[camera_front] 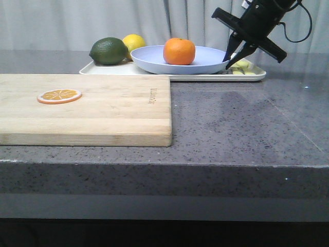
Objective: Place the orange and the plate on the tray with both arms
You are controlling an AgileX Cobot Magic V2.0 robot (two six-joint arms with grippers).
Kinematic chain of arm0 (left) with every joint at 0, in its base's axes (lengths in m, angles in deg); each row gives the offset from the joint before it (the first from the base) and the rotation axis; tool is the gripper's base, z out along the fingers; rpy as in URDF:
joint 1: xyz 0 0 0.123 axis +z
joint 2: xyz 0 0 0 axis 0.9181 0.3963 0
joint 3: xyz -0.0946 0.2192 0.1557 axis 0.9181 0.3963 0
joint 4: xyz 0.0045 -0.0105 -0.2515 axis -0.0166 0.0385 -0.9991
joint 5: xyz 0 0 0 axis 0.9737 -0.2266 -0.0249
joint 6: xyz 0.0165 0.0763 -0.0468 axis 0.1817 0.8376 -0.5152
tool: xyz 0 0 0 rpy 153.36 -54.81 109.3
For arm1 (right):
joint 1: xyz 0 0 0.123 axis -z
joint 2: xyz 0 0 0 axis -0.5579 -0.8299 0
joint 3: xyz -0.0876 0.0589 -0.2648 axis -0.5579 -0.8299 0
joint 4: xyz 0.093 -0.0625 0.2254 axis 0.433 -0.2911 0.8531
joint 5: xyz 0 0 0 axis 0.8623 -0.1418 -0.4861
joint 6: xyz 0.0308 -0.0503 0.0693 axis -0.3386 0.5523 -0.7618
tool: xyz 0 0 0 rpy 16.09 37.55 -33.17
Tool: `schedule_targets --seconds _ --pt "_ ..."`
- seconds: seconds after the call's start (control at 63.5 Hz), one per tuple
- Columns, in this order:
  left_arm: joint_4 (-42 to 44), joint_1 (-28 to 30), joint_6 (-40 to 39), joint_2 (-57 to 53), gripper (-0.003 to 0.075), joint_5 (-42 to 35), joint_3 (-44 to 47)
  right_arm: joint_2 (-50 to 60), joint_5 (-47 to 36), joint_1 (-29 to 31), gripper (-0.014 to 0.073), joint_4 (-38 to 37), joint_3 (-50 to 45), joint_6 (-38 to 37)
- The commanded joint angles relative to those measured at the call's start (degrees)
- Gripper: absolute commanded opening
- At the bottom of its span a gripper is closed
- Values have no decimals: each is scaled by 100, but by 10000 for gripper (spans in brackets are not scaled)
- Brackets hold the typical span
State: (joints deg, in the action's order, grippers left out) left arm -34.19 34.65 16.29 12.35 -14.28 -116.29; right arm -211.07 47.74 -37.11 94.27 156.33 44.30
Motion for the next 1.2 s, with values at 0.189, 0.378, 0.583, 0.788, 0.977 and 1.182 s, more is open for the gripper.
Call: schedule_targets --seconds 0.189,0.378,0.583,0.788,0.977,1.182 --pt "-38 5 -47 -7 617 -424 -152 443 -97 0 246 90 197 62" --pt "-38 5 -47 -7 617 -424 -152 492 -107 0 339 71 197 62" --pt "-38 5 -47 -7 617 -424 -152 673 123 0 344 -80 483 67" --pt "-38 5 -47 -7 617 -424 -152 1059 408 0 344 -398 839 265" --pt "-38 5 -47 -7 617 -424 -152 1718 820 0 344 -627 874 964" --pt "-38 5 -47 -7 617 -424 -152 2563 1172 -42 344 -997 809 1530"
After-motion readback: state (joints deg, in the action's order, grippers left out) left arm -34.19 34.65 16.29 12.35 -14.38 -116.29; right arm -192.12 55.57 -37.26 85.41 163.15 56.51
